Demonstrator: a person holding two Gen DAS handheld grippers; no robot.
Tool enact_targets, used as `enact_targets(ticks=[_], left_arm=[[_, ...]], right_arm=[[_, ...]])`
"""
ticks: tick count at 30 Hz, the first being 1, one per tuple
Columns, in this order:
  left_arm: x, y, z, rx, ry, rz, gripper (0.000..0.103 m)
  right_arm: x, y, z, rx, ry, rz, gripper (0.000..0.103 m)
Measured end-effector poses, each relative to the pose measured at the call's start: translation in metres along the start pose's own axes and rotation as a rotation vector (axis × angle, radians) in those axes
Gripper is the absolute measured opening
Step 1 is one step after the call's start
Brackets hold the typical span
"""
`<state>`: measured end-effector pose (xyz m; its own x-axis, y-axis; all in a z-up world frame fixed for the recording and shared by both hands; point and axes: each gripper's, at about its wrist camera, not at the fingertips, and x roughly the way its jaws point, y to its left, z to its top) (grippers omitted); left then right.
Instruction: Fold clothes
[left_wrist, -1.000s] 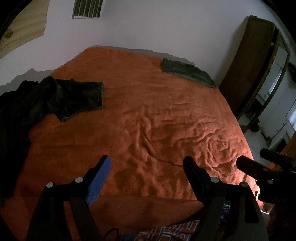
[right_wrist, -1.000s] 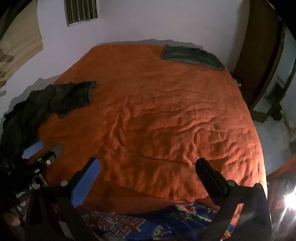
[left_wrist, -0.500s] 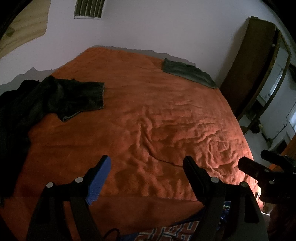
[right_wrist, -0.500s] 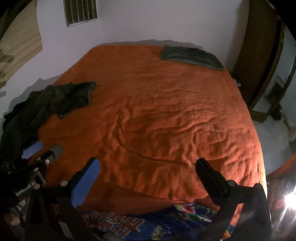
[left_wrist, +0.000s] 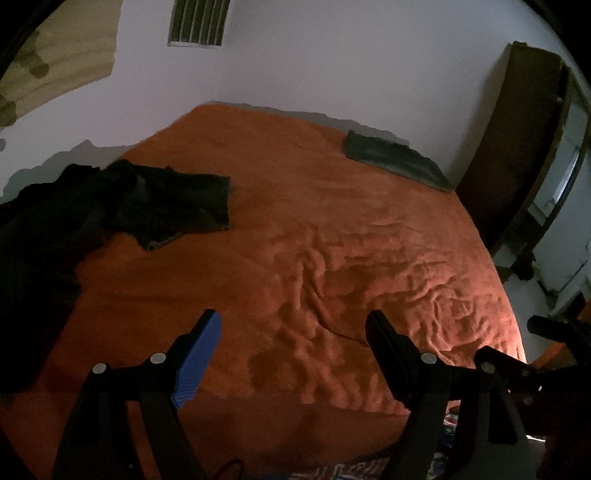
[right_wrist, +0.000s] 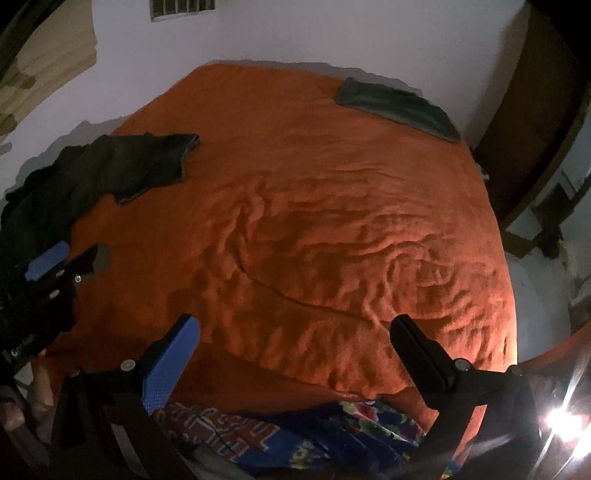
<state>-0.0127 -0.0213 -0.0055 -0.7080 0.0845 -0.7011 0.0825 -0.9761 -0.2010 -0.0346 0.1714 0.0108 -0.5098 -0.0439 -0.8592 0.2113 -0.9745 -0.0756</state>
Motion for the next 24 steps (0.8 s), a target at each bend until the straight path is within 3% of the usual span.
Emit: enact_targets(ticks=[7,12,24], left_arm=[[0.004,0.012,0.008,-0.022,-0.027,0.019,0.081],[0.015,0.039,0.02,-0.108,-0.024,0.046,0.081],[0.04,0.104,0.052,-0.314,-0.034,0.136,0.081]], right_arm=[[0.009,0.024,0.039,-0.109,-0.077,0.018,0.103],[0.023,0.038,0.071,-0.108,-0.137,0.034,0.103],[0.076,0.077,0.11,-0.128,-0.125,0.113,0.103]])
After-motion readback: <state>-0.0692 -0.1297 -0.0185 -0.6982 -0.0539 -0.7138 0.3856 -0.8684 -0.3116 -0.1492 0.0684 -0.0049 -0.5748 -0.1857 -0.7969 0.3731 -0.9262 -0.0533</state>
